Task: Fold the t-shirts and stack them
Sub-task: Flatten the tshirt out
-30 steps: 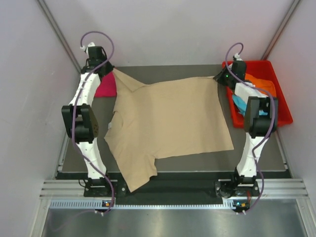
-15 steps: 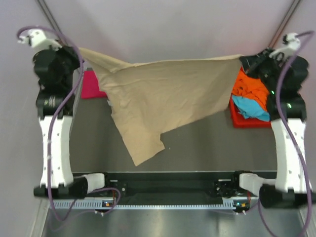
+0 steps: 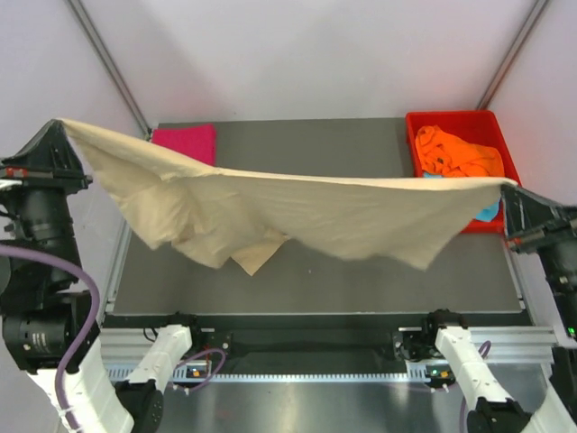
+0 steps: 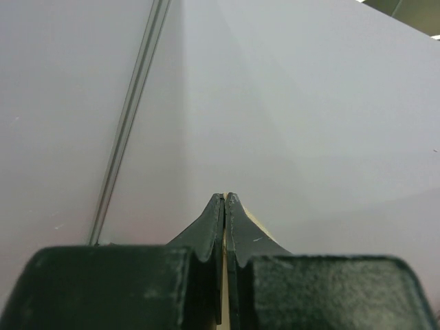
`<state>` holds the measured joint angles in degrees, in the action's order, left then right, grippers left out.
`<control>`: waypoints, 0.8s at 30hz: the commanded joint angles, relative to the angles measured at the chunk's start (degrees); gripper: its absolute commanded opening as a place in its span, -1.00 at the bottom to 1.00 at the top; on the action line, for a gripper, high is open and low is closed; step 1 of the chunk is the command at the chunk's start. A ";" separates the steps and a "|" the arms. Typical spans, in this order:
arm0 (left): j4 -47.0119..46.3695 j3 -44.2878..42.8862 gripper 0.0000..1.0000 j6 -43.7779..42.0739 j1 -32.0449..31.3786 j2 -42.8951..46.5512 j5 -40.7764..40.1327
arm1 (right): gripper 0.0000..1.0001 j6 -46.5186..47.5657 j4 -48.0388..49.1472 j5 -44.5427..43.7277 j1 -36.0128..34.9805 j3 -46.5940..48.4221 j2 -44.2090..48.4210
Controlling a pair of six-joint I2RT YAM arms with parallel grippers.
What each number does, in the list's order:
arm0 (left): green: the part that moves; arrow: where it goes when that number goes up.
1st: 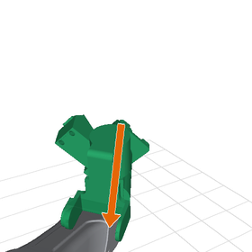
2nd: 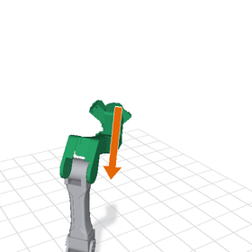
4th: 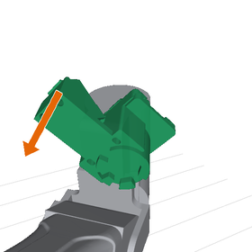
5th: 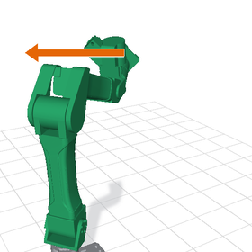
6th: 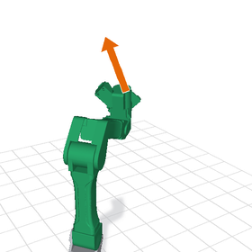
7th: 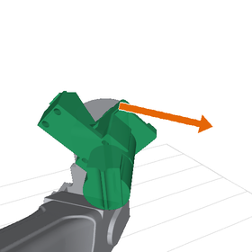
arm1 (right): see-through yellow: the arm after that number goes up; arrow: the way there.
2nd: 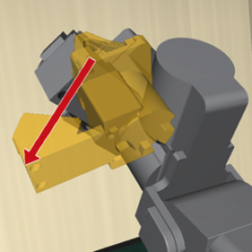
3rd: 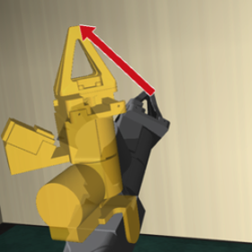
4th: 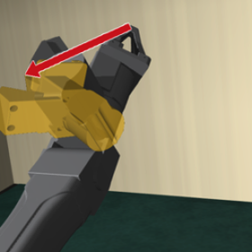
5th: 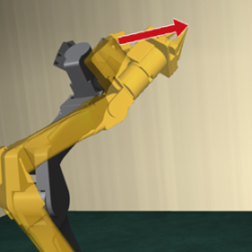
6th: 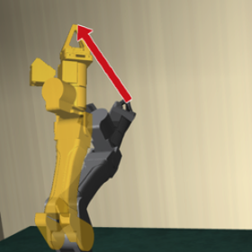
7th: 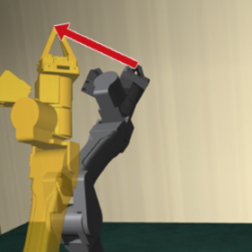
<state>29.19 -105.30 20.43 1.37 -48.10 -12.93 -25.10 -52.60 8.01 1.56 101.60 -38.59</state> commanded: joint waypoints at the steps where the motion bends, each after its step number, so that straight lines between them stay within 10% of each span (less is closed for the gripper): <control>1: 2.01 -3.94 -1.00 -1.53 0.22 0.37 -0.61 | -1.00 0.14 -7.51 -6.94 0.20 5.96 0.09; 11: -9.47 3.04 -1.00 -6.01 0.30 -8.14 2.72 | -1.00 2.43 5.38 -16.62 0.11 -1.38 -7.11; 19: -21.52 22.65 -1.00 -8.03 0.22 -21.31 3.52 | -1.00 -1.17 35.87 -2.76 0.02 -30.63 -19.57; 24: -33.65 28.74 -1.00 -7.59 0.30 -35.99 8.60 | -1.00 -1.53 51.79 2.09 0.11 -32.79 -40.48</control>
<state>8.64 -76.77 13.85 1.37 -80.79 -7.51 -26.02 -17.32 5.87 1.56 67.24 -73.43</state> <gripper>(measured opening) 0.013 0.008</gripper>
